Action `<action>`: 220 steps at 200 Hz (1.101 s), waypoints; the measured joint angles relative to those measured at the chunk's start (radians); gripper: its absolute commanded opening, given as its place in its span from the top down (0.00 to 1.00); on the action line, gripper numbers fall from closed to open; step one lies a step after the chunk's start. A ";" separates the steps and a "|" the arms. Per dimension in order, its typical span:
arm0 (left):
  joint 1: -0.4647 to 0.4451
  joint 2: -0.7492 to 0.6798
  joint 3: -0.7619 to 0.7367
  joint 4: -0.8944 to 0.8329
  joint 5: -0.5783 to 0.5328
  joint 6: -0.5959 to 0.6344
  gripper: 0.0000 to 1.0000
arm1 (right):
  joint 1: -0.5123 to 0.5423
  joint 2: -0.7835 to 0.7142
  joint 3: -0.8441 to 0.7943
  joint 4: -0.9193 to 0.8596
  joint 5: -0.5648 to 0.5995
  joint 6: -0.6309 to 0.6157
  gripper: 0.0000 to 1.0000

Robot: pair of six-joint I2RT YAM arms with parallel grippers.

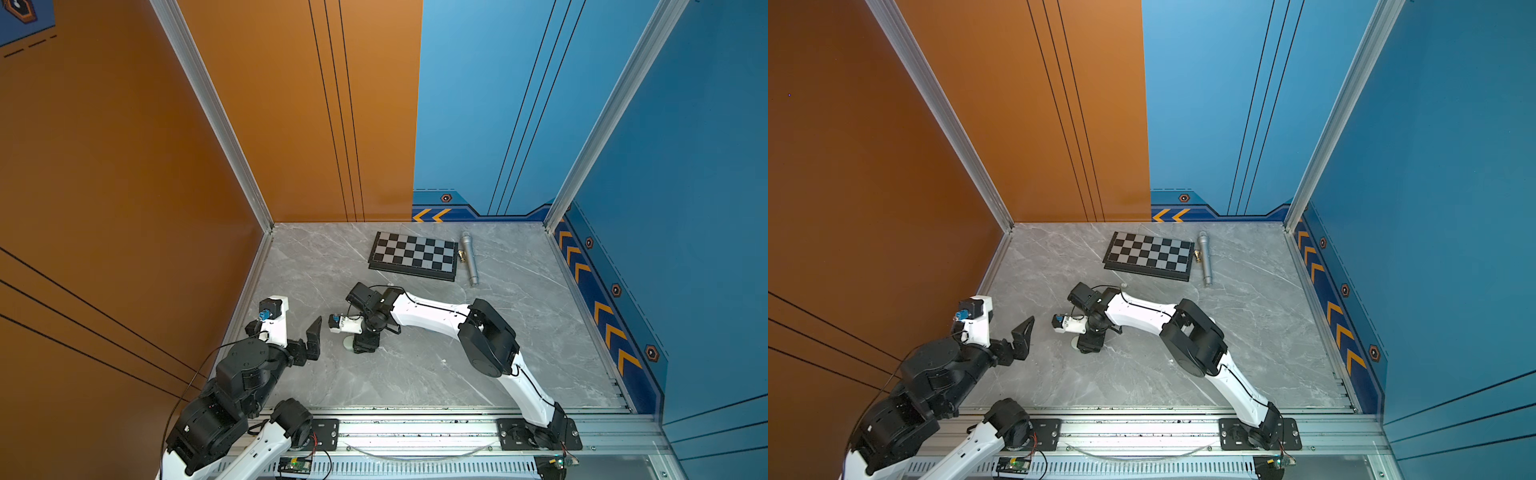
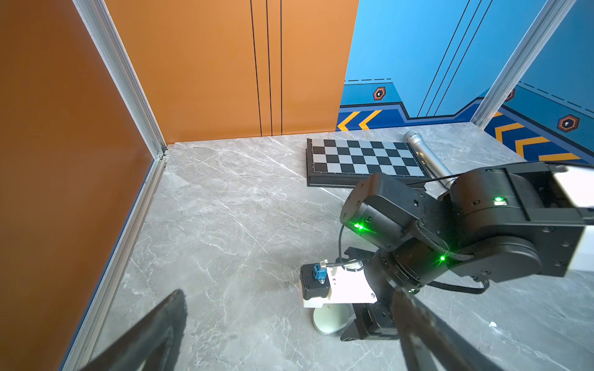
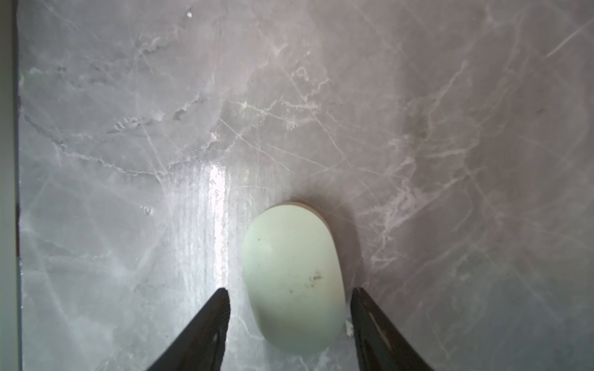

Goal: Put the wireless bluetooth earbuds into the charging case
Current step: 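Lower the right gripper and close it on the mint-green case, then lift the mint-green case with the right gripper while the left gripper approaches it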

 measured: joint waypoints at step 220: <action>-0.004 0.266 -0.082 0.323 0.749 0.267 0.12 | -0.355 -0.778 -0.552 -0.039 -0.420 -0.014 0.84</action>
